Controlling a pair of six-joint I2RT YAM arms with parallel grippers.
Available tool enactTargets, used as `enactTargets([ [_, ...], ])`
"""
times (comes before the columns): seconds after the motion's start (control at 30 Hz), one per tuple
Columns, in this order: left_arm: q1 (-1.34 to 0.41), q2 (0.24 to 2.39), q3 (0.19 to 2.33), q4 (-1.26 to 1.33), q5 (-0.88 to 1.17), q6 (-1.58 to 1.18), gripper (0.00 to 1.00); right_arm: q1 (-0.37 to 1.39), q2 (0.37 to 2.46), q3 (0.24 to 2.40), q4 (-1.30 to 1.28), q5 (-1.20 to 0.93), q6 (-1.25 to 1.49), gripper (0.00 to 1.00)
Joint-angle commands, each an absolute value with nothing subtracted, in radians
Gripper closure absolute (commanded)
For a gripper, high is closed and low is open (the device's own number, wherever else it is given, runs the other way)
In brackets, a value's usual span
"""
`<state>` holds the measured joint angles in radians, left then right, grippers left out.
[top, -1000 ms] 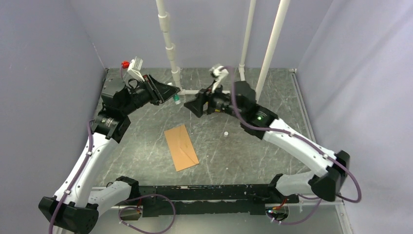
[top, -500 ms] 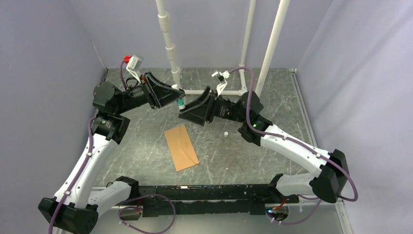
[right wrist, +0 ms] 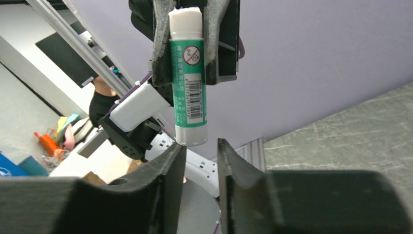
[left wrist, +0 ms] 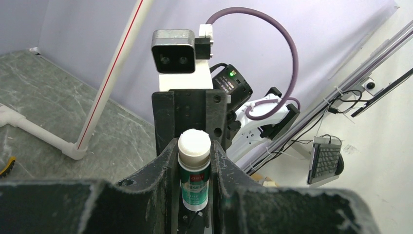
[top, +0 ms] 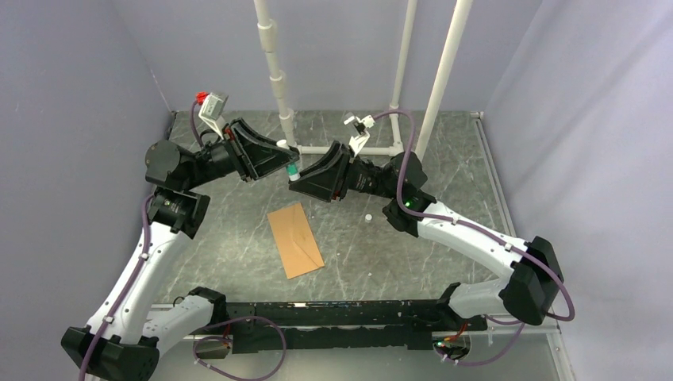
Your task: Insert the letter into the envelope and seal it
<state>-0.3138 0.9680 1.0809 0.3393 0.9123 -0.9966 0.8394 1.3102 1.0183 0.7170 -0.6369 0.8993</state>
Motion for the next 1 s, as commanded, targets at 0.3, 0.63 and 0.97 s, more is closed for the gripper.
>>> enactTargets([
  [0.3,-0.316,0.951,1.076,0.349,0.926,-0.975,0.98,0.839,1.303,1.053,0.825,-0.659,0.887,0.61],
  [0.63,-0.317,0.951,1.064,0.336,0.923,-0.926,0.97,0.839,1.346,1.145,0.613,-0.589,0.746,0.98],
  [0.97,-0.321,0.938,1.051,0.145,0.754,-0.671,0.98,0.911,1.414,1.300,0.217,0.029,0.058,1.00],
])
